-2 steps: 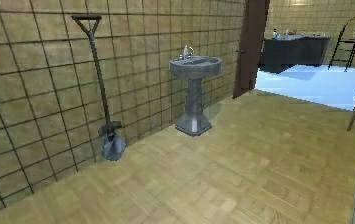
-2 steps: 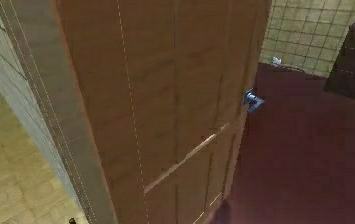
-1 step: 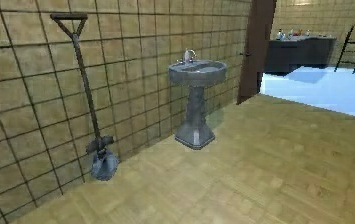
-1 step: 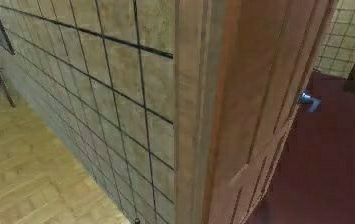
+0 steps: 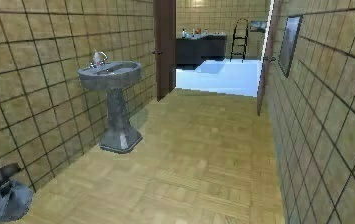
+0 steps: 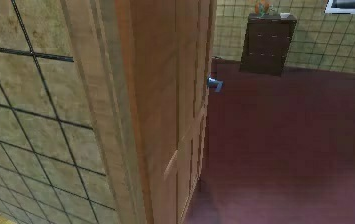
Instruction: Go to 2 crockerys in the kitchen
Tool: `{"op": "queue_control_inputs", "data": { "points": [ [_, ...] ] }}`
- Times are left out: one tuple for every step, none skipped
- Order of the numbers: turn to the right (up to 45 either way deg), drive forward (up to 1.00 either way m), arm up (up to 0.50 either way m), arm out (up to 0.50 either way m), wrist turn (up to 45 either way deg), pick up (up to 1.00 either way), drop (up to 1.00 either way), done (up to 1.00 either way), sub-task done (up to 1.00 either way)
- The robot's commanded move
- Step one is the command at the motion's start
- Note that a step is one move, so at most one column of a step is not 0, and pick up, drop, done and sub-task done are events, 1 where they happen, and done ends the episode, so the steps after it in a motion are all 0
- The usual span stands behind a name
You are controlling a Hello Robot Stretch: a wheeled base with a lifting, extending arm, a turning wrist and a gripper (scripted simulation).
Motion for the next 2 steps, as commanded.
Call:
{"op": "queue_control_inputs", "data": {
  "points": [
    [0.0,0.30,0.00,0.00,0.0,0.00,0.00,0.00,0.00],
    [12.0,0.00,0.00,0.00,0.0,0.00,0.00,0.00,0.00]
  ]
}}
